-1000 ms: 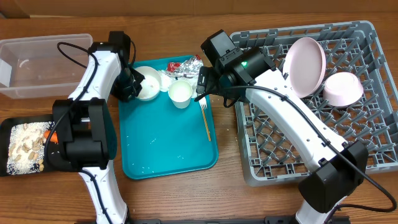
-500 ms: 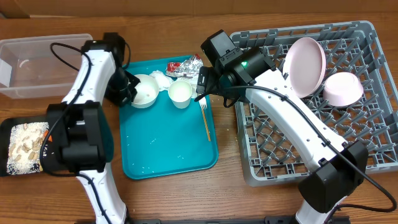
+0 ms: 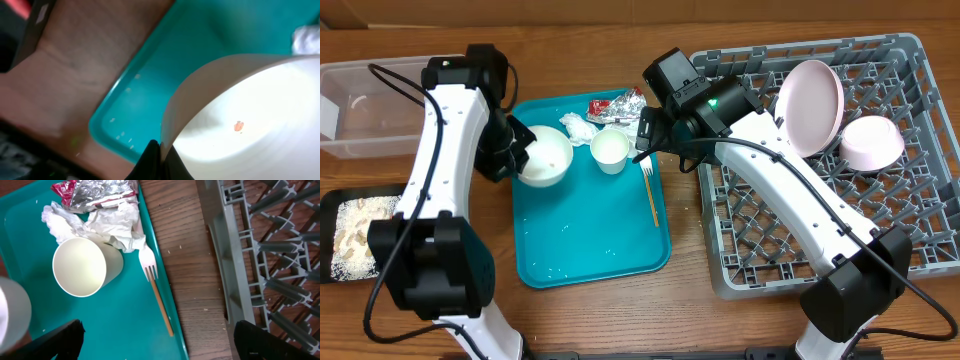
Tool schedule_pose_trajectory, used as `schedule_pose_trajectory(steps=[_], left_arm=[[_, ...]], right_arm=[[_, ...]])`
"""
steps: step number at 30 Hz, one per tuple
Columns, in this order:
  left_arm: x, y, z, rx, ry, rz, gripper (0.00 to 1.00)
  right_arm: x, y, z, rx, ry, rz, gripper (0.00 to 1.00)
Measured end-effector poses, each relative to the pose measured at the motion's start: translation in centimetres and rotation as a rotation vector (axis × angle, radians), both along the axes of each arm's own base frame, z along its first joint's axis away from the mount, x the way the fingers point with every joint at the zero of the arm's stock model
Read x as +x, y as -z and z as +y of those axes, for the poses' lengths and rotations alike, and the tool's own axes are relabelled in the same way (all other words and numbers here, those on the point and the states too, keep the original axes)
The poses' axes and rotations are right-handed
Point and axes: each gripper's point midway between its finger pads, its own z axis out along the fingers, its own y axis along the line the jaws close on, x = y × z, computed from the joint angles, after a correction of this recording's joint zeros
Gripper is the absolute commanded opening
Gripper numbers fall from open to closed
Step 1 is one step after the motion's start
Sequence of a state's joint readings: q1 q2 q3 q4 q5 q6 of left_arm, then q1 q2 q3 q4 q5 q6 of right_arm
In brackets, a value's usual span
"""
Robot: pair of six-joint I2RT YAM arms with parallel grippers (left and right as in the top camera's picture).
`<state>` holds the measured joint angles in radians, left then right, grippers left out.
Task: Sort waste into correct bins and load items into the dishwasher rack
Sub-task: 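Drag the white bowl with the left gripper toward the tray's lower center, then open the left gripper and retract it left off the tray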
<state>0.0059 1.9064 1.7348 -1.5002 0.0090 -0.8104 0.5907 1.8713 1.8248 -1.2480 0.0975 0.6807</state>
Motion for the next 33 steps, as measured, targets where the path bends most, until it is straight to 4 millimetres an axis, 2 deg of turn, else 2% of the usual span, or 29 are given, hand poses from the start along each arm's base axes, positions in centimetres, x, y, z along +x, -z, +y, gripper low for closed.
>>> schedule_pose_trajectory(steps=[7, 14, 20, 24, 27, 33], left_arm=[[-2.8, -1.0, -1.0, -0.008, 0.121, 0.086, 0.04], [-5.9, -1.0, -1.1, -0.015, 0.172, 0.032, 0.04], [-6.7, 1.9, -3.3, -0.14, 0.217, -0.114, 0.04], [-7.4, 5.2, -4.9, -0.229, 0.225, -0.113, 0.04], [-8.0, 6.8, -6.0, -0.261, 0.246, -0.113, 0.04], [-7.8, 7.6, -8.7, -0.281, 0.331, -0.151, 0.04]], right_arm=[[0.0, 0.0, 0.0, 0.0, 0.0, 0.0, 1.0], [0.0, 0.0, 0.0, 0.001, 0.0, 0.0, 1.0], [0.0, 0.0, 0.0, 0.0, 0.0, 0.001, 1.0], [0.0, 0.0, 0.0, 0.001, 0.0, 0.0, 1.0], [0.0, 0.0, 0.0, 0.0, 0.0, 0.0, 1.0], [0.0, 0.0, 0.0, 0.0, 0.0, 0.0, 1.0]])
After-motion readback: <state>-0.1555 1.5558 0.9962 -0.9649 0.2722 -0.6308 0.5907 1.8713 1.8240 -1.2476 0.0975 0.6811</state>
